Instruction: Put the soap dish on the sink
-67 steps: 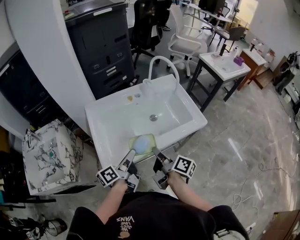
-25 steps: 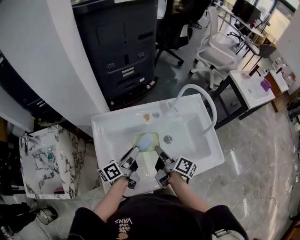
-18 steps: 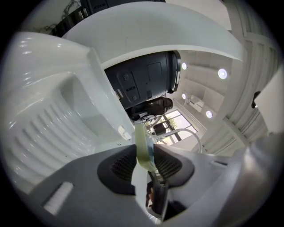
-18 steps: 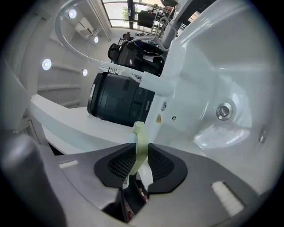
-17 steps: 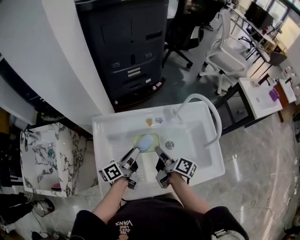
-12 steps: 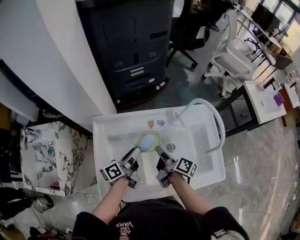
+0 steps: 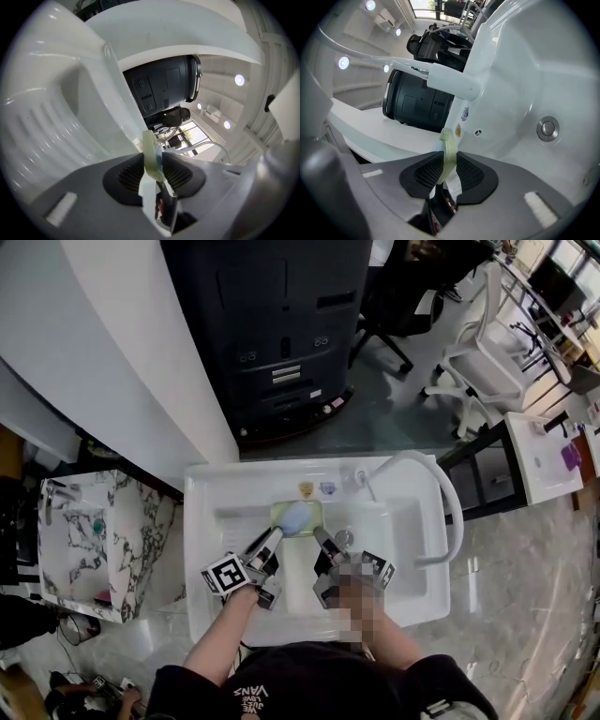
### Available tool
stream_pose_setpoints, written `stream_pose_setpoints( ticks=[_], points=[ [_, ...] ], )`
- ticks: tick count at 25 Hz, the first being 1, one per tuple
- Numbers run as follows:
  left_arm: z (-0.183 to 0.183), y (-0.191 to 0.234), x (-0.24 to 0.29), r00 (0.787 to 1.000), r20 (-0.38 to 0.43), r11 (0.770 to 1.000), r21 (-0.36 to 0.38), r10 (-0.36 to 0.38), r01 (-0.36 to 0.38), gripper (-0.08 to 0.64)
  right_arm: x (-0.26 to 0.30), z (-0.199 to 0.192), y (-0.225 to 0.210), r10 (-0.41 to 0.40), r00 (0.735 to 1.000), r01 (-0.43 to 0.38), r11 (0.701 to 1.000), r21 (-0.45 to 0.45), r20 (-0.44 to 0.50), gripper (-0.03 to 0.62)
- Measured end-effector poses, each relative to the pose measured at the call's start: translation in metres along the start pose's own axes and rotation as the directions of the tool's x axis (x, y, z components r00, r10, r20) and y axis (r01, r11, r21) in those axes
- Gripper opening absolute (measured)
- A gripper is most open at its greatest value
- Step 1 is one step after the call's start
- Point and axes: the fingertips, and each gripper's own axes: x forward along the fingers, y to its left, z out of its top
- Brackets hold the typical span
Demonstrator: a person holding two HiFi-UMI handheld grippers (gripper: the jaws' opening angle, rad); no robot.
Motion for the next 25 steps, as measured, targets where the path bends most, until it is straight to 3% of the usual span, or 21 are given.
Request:
stream_pose_setpoints(
  ticks=[25],
  points=[
    [0.007,0.038,0.025,0.994,0.075,0.996,-0.05,0.077,-0.074,0.169,0.032,0.016,-0.03,-0.035,0.999,0.035,0.999,-0.009,-0.025,0.074]
  ],
)
